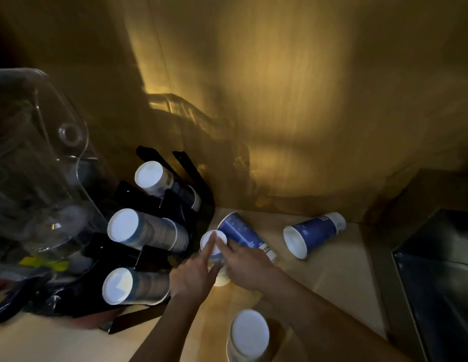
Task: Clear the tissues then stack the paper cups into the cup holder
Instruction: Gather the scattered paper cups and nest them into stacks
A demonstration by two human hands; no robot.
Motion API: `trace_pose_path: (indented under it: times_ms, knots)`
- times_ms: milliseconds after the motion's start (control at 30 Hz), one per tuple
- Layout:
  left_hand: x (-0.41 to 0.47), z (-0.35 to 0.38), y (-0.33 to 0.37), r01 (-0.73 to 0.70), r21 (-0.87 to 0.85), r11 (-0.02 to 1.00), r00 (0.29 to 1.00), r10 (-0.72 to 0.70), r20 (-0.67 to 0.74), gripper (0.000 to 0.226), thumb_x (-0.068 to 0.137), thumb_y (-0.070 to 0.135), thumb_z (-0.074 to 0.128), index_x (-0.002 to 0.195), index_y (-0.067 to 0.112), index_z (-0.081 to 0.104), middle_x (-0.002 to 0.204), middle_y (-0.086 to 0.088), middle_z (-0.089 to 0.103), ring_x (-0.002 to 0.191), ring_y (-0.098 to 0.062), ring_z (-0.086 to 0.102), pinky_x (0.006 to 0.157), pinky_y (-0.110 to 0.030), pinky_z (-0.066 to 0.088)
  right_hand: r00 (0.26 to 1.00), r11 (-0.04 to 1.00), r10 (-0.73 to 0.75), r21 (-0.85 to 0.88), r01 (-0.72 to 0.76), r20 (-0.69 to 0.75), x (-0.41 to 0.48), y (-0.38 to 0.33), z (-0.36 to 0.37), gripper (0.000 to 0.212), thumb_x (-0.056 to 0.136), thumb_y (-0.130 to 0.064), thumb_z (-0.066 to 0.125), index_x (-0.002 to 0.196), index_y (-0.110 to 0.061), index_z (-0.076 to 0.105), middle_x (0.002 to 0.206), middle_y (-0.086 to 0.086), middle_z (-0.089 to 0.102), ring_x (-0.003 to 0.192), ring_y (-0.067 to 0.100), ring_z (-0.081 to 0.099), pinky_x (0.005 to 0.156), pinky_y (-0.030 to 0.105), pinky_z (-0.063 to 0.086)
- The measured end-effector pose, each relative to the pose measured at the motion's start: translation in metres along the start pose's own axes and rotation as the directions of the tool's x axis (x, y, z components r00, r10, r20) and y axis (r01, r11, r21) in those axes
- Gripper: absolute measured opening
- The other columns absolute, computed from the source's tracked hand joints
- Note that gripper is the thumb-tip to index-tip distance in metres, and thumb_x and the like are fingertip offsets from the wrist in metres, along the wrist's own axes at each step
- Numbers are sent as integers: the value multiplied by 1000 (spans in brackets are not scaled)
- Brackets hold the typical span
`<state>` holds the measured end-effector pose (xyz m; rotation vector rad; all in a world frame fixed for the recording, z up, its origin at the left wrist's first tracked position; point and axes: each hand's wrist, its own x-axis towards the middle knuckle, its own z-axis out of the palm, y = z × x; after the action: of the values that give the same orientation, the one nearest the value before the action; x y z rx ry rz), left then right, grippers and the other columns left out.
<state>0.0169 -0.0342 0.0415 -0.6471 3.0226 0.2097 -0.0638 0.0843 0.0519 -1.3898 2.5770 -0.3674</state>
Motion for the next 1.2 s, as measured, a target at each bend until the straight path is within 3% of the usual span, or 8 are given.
trace_pose_path:
  times_ms: [233, 333, 433, 600, 833, 933, 1067, 1200]
  knots:
    - [-9, -8, 9, -3, -41, 999, 995, -1, -101, 81, 78, 52, 59, 145, 23, 23, 130, -18, 49, 112, -36, 52, 90, -44, 44, 991, 971, 117, 215, -101, -65, -26, 20, -12, 57, 91, -31, 42, 142, -22, 18, 140, 9, 45, 122, 30, 47, 97, 44, 41]
    - [-22, -14, 22, -221, -163, 961, 926, 154, -344, 60, 74, 39, 60, 125, 10, 48, 118, -27, 57, 100, -43, 59, 82, -49, 50, 970, 951, 222, 241, -192, -102, -42, 41, -14, 51, 90, -35, 45, 137, -21, 31, 137, 8, 49, 120, 26, 49, 97, 38, 40]
    - [-20, -18, 44, -432, -175, 885, 883, 375, -282, 51, 73, 26, 65, 121, 9, 56, 120, -22, 61, 108, -38, 61, 90, -48, 50, 915, 899, 368, 314, -305, -165, -54, 59, -15, 35, 89, -33, 47, 122, -18, 47, 122, 6, 59, 107, 23, 56, 85, 33, 42]
    - [6, -3, 82, -419, 19, 908, 907, 418, 52, 66, 92, 44, 39, 147, 28, 8, 159, -3, 10, 146, -24, 11, 119, -39, 7, 722, 681, 682, 460, -570, -116, -67, 85, -19, 35, 91, -35, 48, 121, -16, 48, 119, 8, 62, 104, 26, 58, 81, 33, 44]
    - [48, 36, 81, -537, 233, 811, 840, 488, 236, 70, 94, 31, 40, 147, 26, -5, 159, -14, -4, 146, -34, -5, 117, -46, -4, 440, 353, 897, 660, -663, -37, -65, 125, -24, 44, 91, -31, 50, 124, -5, 40, 116, 19, 61, 102, 34, 58, 76, 32, 41]
    - [64, 43, 80, -533, 259, 806, 839, 463, 286, 67, 93, 44, 37, 147, 28, 1, 159, -16, 0, 145, -38, 2, 117, -50, 2, 356, 186, 930, 715, -674, 94, -56, 139, -20, 63, 89, -41, 52, 135, -5, 28, 126, 20, 56, 111, 36, 54, 89, 37, 42]
    - [77, 40, 83, -559, 257, 789, 829, 522, 200, 66, 49, 50, 83, 111, 32, 67, 119, -13, 68, 109, -32, 64, 85, -47, 56, 306, 48, 933, 780, -623, 188, -39, 147, -13, 87, 76, -54, 63, 138, -7, 23, 130, 18, 53, 113, 35, 53, 94, 40, 43]
    - [85, 42, 88, -577, 211, 789, 816, 551, 173, 58, 47, 43, 85, 102, 37, 67, 130, -19, 58, 120, -37, 55, 91, -56, 47, 241, -208, 911, 877, -433, 335, -23, 157, -7, 97, 72, -41, 73, 141, -9, 14, 136, 20, 47, 116, 38, 50, 98, 49, 43]
